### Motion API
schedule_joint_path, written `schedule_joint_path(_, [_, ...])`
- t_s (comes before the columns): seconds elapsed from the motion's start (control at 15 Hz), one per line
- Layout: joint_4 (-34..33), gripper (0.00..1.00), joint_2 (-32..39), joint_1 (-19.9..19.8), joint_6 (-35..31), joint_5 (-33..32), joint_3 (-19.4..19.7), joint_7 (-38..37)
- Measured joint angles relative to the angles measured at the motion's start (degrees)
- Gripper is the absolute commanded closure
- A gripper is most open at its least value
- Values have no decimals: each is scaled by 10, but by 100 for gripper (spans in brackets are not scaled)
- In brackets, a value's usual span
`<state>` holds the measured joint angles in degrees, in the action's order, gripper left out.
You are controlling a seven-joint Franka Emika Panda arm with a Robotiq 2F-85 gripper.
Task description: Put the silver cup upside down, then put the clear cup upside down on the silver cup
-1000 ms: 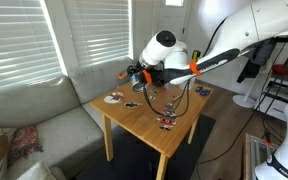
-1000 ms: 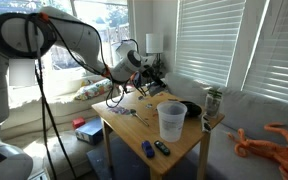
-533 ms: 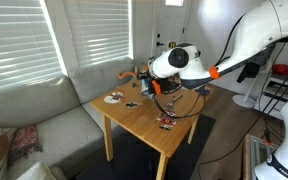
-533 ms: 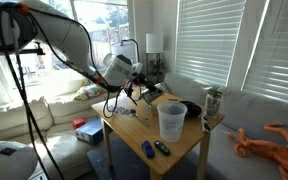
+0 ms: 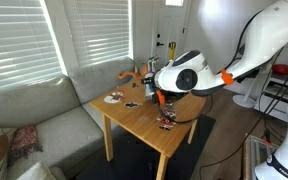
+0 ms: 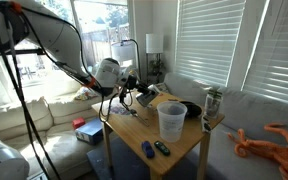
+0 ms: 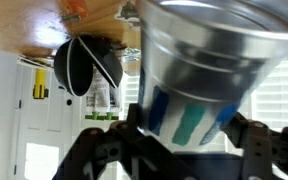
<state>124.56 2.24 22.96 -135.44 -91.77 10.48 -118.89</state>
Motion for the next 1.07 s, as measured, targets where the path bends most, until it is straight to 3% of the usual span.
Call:
schedule_joint_path(0.2, [14, 44, -6, -54, 24, -33, -61, -32])
schedule_joint_path(0.4, [21, 44, -6, -85, 41, -57, -97, -59])
schedule_joint_path(1.0, [38, 44, -1, -106, 96, -108, -152, -81])
schedule_joint_path(1.07, [39, 16, -1, -106, 99, -110, -154, -81])
